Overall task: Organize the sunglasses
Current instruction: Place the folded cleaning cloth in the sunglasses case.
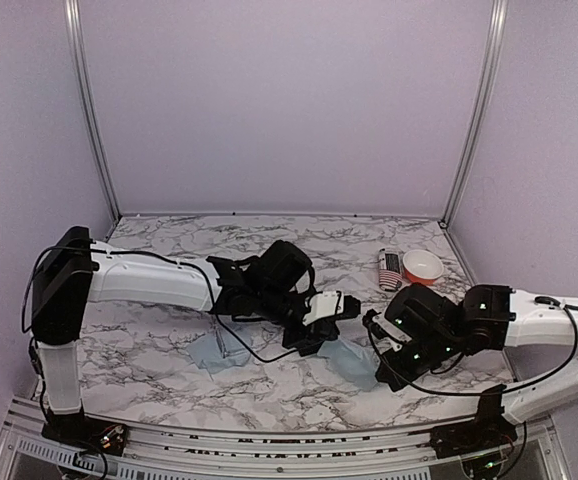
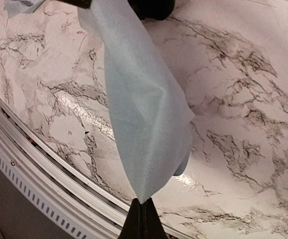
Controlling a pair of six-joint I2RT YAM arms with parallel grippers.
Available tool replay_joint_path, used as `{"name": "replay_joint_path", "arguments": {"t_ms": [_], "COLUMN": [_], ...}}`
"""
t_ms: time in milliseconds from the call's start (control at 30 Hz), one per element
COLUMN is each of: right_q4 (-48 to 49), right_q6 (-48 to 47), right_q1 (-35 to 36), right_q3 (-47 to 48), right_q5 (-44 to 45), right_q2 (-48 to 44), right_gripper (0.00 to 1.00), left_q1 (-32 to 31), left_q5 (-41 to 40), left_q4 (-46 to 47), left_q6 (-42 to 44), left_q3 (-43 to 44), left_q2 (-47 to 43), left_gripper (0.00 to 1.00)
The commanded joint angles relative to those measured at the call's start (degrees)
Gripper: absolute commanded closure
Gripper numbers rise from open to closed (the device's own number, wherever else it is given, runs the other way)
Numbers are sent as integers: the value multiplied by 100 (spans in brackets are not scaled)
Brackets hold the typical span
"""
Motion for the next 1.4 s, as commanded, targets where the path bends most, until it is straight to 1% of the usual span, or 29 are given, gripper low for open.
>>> {"name": "replay_joint_path", "arguments": {"t_ms": [0,100,267,367,567,800,1000,1200,1367], "right_q4": [-64,112,656,824,1136,1364,1355,1345,1381], "right_q6": [86,63,-150,-291,-467,-581,-631,-690,-770], "right_q1": [-153,-261,-439,-531,-594,-621,-628,-662,-667], "right_q3": [294,404,565,791,1124,1497,1698,1792,1768], "right_q5": [331,385,160,159,309,506,778,1012,1080], "right_q2": [-86,-57,171,483,1262,2055,2490,2748,2910], "right_gripper": [100,100,100,100,100,100,100,100,100], "left_q1": [321,526,856,1045,1314,1670,1846,1898,1915], "left_q5": [89,51,-49,136,167,287,360,471,358], "left_q4": [-42,24,133,153,313,746,594,566,552], "left_q6": [-194,-164,2,85,224,656,859,859,985], "left_q3": [34,34,209,354,582,583,1096,1492,1608], "left_q2": [-309,-364,-224,-93,179,374,816,1212,1383], "left_gripper": [100,100,100,100,100,100,100,100,100]}}
